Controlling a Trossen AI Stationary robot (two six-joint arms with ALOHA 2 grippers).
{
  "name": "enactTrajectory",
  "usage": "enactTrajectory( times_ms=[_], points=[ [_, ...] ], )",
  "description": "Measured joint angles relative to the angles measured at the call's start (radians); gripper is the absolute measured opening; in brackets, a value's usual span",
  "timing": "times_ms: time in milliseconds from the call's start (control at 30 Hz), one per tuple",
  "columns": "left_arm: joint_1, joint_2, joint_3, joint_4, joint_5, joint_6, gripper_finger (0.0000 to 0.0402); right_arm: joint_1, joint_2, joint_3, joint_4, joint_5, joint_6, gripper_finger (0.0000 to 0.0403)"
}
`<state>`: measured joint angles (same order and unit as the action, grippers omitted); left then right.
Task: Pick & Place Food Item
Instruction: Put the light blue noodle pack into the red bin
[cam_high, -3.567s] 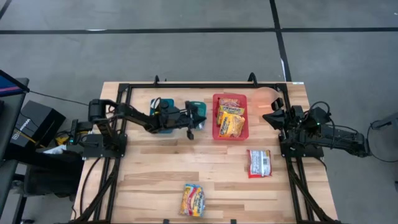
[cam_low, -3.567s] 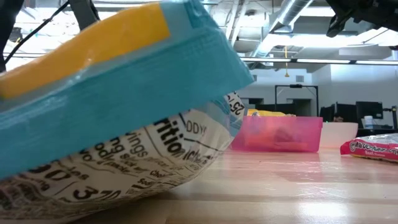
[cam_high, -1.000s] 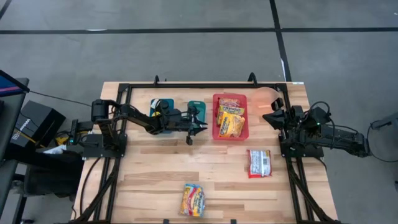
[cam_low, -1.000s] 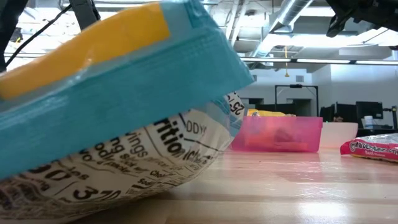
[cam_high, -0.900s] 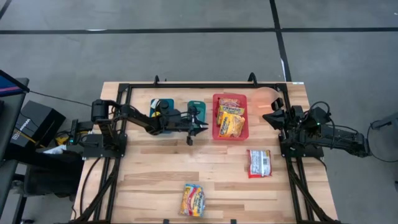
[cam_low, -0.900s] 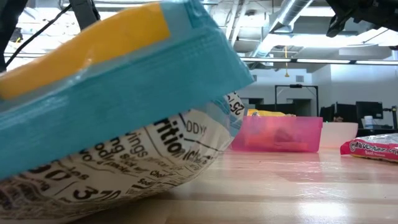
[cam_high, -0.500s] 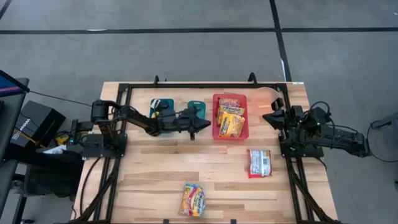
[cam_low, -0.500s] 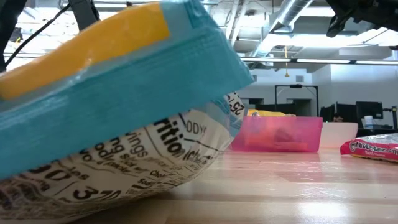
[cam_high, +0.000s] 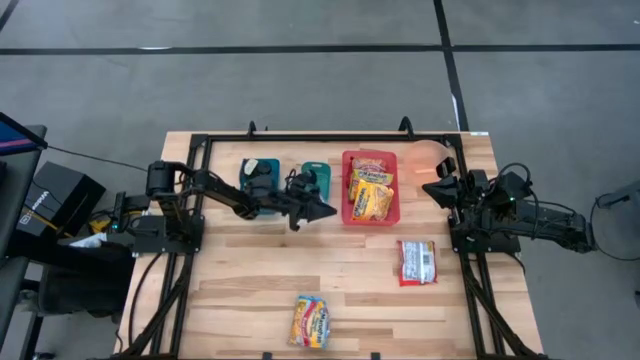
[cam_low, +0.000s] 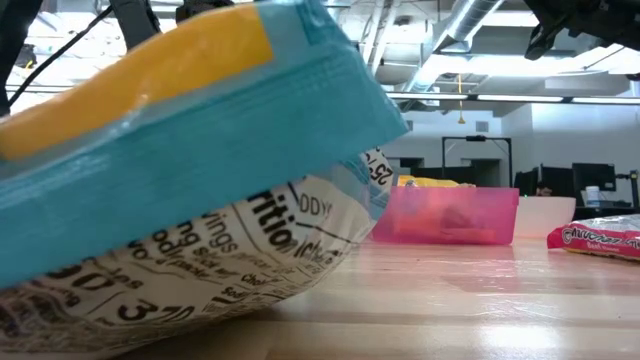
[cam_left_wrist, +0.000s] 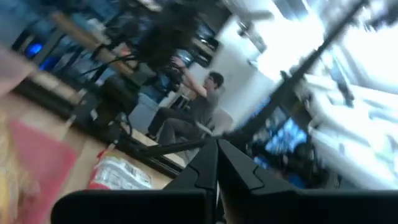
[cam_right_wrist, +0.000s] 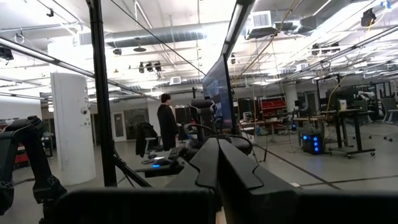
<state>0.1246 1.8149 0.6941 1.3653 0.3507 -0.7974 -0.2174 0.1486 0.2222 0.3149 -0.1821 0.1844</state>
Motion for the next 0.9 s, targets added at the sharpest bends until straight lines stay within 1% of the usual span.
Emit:
enactTrajectory(
  times_ms=[67, 167, 267, 500, 600, 733, 833, 900],
  points=[
    [0.000, 0.000, 0.000, 0.014, 0.032, 0.087, 0.0001, 0.000, 0.000, 0.000, 0.000, 0.000, 0.000, 0.0001],
    [0.000, 0.000, 0.000, 0.027, 0.041, 0.161, 0.0001, 0.000, 0.000, 0.000, 0.000, 0.000, 0.000, 0.0001],
    [0.002, 0.000, 0.000, 0.027, 0.041, 0.188, 0.0001, 0.000, 0.000, 0.000, 0.000, 0.000, 0.000, 0.0001],
    [0.006, 0.000, 0.000, 0.028, 0.051, 0.191, 0.0005, 0.000, 0.000, 0.000, 0.000, 0.000, 0.000, 0.0001],
    [0.006, -0.012, 0.000, 0.020, 0.128, 0.219, 0.0004, 0.000, 0.000, 0.000, 0.000, 0.000, 0.000, 0.0001],
    [-0.012, -0.094, 0.000, -0.035, 0.269, 0.305, 0.0001, 0.000, 0.000, 0.000, 0.000, 0.000, 0.000, 0.0001],
    [-0.028, -0.202, 0.000, -0.169, 0.368, 0.370, 0.0001, 0.000, 0.000, 0.000, 0.000, 0.000, 0.000, 0.0001],
    [-0.046, -0.290, 0.001, -0.337, 0.384, 0.437, 0.0001, 0.000, 0.000, 0.000, 0.000, 0.000, 0.000, 0.0001]
  ],
)
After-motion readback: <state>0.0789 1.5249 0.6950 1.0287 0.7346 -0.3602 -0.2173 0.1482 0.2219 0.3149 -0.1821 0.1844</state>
